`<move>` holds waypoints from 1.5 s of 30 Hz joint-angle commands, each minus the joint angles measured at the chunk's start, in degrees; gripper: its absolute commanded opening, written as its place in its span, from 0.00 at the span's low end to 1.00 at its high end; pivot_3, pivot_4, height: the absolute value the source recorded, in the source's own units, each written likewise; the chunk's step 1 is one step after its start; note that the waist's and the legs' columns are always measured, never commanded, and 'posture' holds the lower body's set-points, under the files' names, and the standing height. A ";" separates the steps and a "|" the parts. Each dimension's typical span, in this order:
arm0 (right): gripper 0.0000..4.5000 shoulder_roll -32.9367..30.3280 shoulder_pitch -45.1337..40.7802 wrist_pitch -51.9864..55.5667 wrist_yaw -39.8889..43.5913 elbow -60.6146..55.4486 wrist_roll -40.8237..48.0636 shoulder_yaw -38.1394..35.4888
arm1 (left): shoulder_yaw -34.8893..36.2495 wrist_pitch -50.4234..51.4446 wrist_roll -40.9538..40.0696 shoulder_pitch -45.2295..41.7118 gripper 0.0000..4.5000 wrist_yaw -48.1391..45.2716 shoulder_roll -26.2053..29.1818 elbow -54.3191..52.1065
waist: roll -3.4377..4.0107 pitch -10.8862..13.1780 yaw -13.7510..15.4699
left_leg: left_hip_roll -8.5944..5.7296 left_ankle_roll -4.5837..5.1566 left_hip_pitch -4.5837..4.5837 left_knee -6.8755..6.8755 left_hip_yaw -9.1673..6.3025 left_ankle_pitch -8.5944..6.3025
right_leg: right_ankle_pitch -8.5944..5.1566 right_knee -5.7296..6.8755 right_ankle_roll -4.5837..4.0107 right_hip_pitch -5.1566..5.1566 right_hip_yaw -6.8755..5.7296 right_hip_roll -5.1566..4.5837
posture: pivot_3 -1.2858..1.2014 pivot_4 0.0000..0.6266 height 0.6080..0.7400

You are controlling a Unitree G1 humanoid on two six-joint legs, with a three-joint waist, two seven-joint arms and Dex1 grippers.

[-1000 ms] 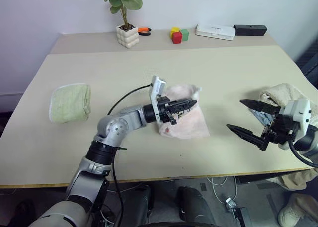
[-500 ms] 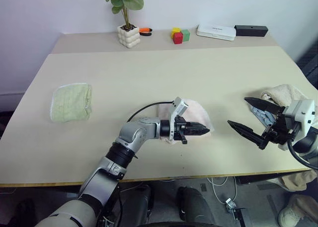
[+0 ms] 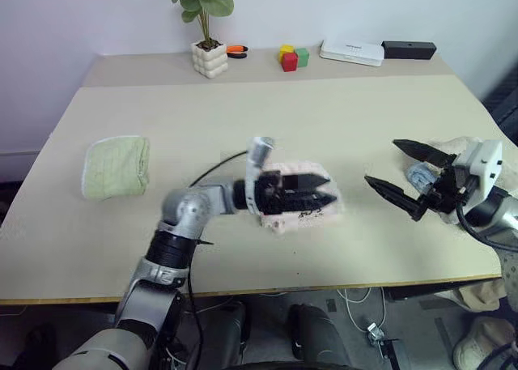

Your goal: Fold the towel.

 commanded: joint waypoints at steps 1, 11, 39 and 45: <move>1.00 3.10 -5.31 -0.87 -6.54 1.71 -0.60 -0.40 | 4.51 -1.38 -0.95 -1.02 0.98 5.64 -1.09 -0.77 | -0.06 0.03 -0.03 | -0.01 0.00 0.00 0.05 0.00 0.00 | 0.00 0.02 0.00 0.01 0.00 0.00 | 0.52 0.24 1.00; 0.71 23.38 -8.78 2.68 -26.90 -4.77 -6.56 14.27 | 14.61 -16.67 4.03 5.62 0.36 26.25 -9.20 -0.76 | -0.06 0.00 0.38 | -0.03 -0.14 0.02 -0.10 -0.01 0.07 | 0.13 0.29 0.17 -0.22 0.09 0.03 | 0.52 0.24 1.00; 0.01 29.98 -8.67 5.87 -41.94 12.91 -27.86 24.73 | 2.08 -17.34 23.65 7.56 0.00 36.10 -9.60 8.14 | -0.05 -0.08 1.34 | -0.02 -0.17 0.08 0.22 -0.04 0.08 | 0.20 0.34 0.17 -0.02 0.10 0.35 | 0.52 0.24 1.00; 0.13 32.31 -8.56 6.74 -39.16 11.53 -19.76 19.03 | 3.30 -17.08 22.67 7.88 0.00 34.14 -9.18 7.63 | -0.05 -0.08 1.30 | -0.02 -0.16 0.08 0.22 -0.04 0.08 | 0.20 0.35 0.17 -0.03 0.10 0.35 | 0.52 0.24 1.00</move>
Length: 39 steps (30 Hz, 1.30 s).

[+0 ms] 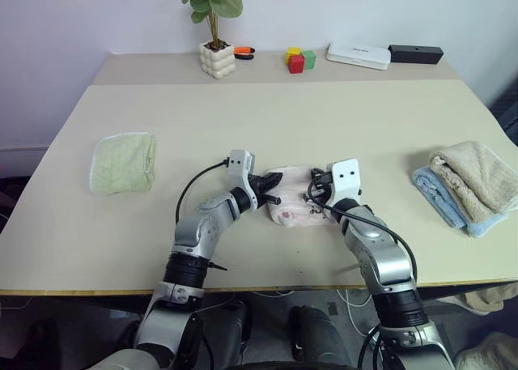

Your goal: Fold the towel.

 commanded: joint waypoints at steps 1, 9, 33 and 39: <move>0.20 0.35 0.34 -0.75 1.40 -1.66 4.10 -5.05 | 1.71 0.16 -1.60 -0.14 0.00 -1.22 0.22 -1.26 | 0.00 0.00 0.00 | 0.00 0.00 0.00 0.00 0.00 0.00 | 0.00 0.00 0.00 0.00 0.00 0.00 | 0.52 0.24 1.00; 1.00 -1.38 -2.77 -4.96 3.13 -2.08 3.33 -6.36 | 6.31 4.42 -6.47 -0.87 0.75 -2.55 3.02 -4.95 | 0.01 0.00 -0.67 | 0.02 0.00 0.00 -0.05 0.00 0.00 | 0.01 0.01 0.02 -0.06 0.00 0.01 | 0.52 0.24 1.00; 1.00 -31.32 8.31 -6.94 43.95 -13.45 21.26 -17.50 | 15.13 46.41 -30.31 3.82 0.99 -3.01 13.92 -11.14 | 0.01 0.11 -1.47 | 0.02 0.01 0.04 -0.16 -0.02 -0.01 | -0.01 -0.08 0.03 0.02 -0.05 -0.27 | 0.52 0.24 1.00; 1.00 -30.53 8.12 -7.33 42.26 -13.68 21.10 -17.32 | 16.98 49.72 -29.75 3.93 0.99 0.78 14.26 -10.83 | 0.02 0.09 -1.45 | 0.02 -0.09 0.05 -0.14 -0.01 -0.06 | -0.01 -0.07 0.02 0.01 -0.04 -0.28 | 0.52 0.24 1.00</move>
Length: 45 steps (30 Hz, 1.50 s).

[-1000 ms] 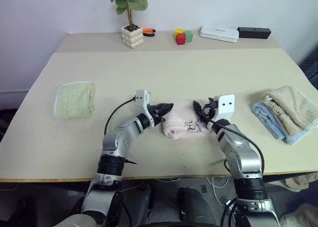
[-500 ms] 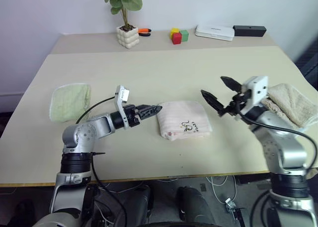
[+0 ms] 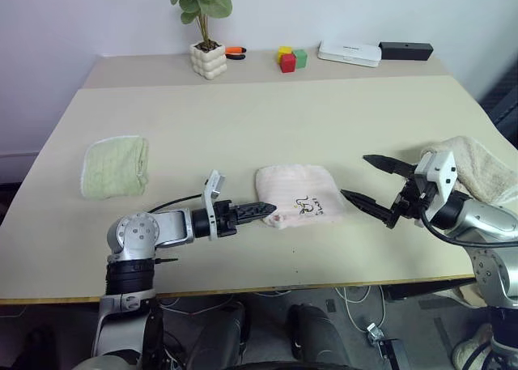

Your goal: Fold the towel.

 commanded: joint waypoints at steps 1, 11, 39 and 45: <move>1.00 0.24 -0.27 -1.64 -0.88 -2.22 0.11 -1.50 | 3.63 3.89 -1.02 -0.30 0.99 2.51 0.39 1.37 | 0.00 0.00 0.00 | 0.00 0.00 0.00 0.00 0.00 0.00 | 0.00 0.00 0.00 0.00 0.00 0.00 | 0.52 0.24 1.00; 1.00 0.69 -2.24 -2.65 -2.57 -1.23 -0.80 -0.34 | 2.60 5.29 4.04 -8.50 0.99 9.94 -8.60 12.75 | 0.01 -0.04 1.86 | -0.03 -0.03 0.00 0.37 -0.02 -0.06 | -0.08 -0.01 -0.14 0.27 -0.09 -0.02 | 0.52 0.24 1.00; 1.00 -0.68 1.35 -2.68 1.16 -1.90 4.14 -4.79 | 2.85 -28.78 11.01 -8.53 0.01 -1.29 -14.82 5.81 | 0.01 0.00 1.25 | -0.04 0.12 0.02 0.40 -0.04 -0.17 | -0.01 -0.29 -0.01 0.44 -0.14 -0.06 | 0.52 0.24 1.00; 1.00 1.16 -1.40 -2.38 0.71 -1.86 3.90 -1.17 | 7.18 -36.66 9.83 -9.62 0.01 1.56 -11.23 1.17 | -0.03 0.03 1.48 | -0.02 0.12 -0.09 0.43 -0.04 -0.17 | -0.01 -0.29 -0.01 0.34 -0.15 -0.04 | 0.52 0.24 1.00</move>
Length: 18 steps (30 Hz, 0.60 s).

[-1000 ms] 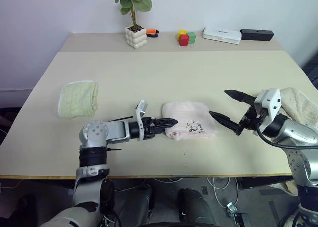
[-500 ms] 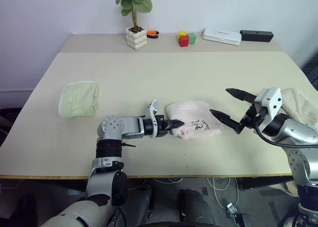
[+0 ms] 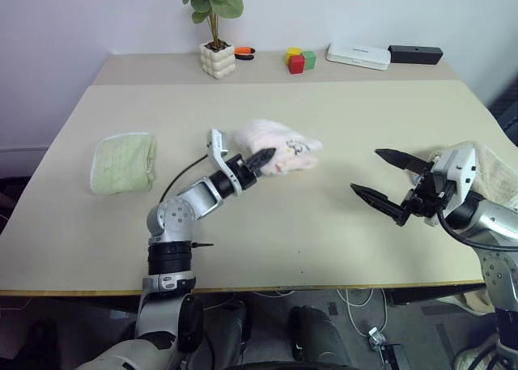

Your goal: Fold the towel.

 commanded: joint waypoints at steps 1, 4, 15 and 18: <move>1.00 1.24 -1.78 0.08 -0.18 -1.85 1.18 1.22 | 2.48 -6.52 -0.17 -1.41 0.01 0.12 2.62 -5.04 | 0.00 0.00 -0.01 | 0.00 0.00 -0.04 0.00 0.00 0.00 | 0.00 0.00 0.00 -0.04 0.00 0.00 | 0.52 0.24 1.00; 1.00 1.77 -1.98 0.04 0.96 -1.40 1.45 2.50 | 5.55 -14.03 1.86 -3.01 0.01 1.96 5.45 -5.33 | -0.01 0.01 0.04 | 0.00 0.00 -0.07 -0.01 0.00 0.01 | 0.01 0.01 0.01 -0.10 0.00 0.01 | 0.52 0.24 1.00; 1.00 3.96 -11.75 1.33 6.44 5.83 4.89 5.34 | 13.42 -31.67 8.42 7.79 0.01 8.78 14.40 -15.84 | -0.04 0.05 0.09 | 0.00 0.01 -0.07 -0.11 0.04 0.01 | 0.05 0.01 0.04 -0.17 0.05 0.02 | 0.52 0.24 1.00; 1.00 4.30 -13.00 0.97 7.10 7.24 4.49 5.83 | 14.09 -32.96 8.03 9.78 0.01 10.09 14.88 -16.16 | -0.13 0.10 0.30 | 0.00 0.01 -0.09 -0.04 -0.01 0.01 | 0.05 0.03 0.02 -0.16 0.01 0.03 | 0.52 0.24 1.00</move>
